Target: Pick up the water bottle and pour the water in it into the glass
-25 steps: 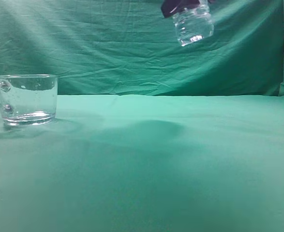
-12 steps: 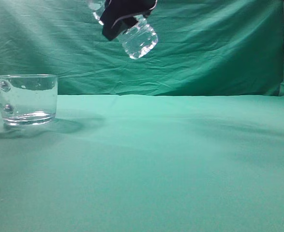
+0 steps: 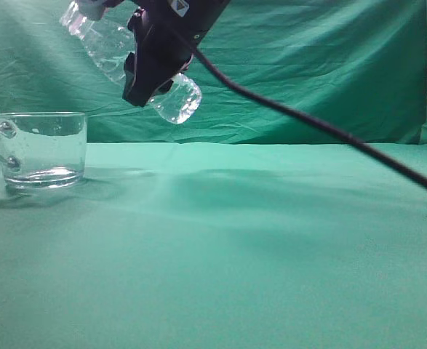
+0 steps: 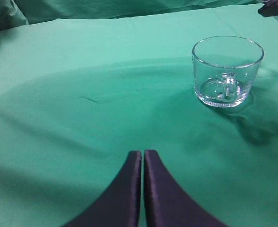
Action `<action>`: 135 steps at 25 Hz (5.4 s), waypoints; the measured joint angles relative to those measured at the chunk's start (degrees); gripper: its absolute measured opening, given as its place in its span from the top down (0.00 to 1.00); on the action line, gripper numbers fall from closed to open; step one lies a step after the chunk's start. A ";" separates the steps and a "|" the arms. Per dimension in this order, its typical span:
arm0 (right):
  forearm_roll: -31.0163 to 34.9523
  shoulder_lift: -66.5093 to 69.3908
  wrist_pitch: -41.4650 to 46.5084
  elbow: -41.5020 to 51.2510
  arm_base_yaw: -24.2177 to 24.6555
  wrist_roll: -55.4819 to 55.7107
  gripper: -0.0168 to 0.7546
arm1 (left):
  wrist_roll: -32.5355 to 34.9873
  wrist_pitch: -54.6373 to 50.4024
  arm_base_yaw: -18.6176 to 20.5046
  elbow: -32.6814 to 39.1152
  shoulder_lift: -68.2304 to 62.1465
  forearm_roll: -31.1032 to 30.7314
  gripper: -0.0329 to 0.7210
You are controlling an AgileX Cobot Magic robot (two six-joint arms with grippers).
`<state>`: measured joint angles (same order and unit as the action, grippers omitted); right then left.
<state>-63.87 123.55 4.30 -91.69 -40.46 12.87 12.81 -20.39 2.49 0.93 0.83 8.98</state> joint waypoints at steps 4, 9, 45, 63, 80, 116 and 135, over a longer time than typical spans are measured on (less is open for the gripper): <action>-6.07 2.66 -0.10 -1.45 0.00 -0.22 0.57 | 0.00 0.00 0.00 0.00 0.00 0.00 0.96; -11.49 4.17 -0.31 -3.27 0.00 -0.22 0.57 | 0.00 0.00 0.00 0.00 0.00 0.00 0.96; -36.15 4.39 3.36 -5.42 0.00 1.58 0.57 | 0.00 0.00 0.00 0.00 0.00 0.00 0.96; -36.26 4.39 3.48 -5.42 0.00 1.66 0.57 | 0.00 0.00 0.00 0.00 0.00 0.00 0.96; -36.04 4.39 3.68 -5.42 0.00 5.84 0.57 | 0.00 0.00 0.00 0.00 0.00 0.00 0.96; -36.78 -48.82 -11.70 42.79 24.24 86.12 0.57 | 0.00 0.00 0.00 0.00 0.00 0.00 0.96; -12.62 -37.60 -23.07 47.50 26.95 49.75 0.57 | 0.00 0.00 0.00 0.00 0.00 0.00 0.96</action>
<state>-76.50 85.94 -18.77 -44.19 -13.51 62.62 12.81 -20.39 2.49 0.93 0.83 8.98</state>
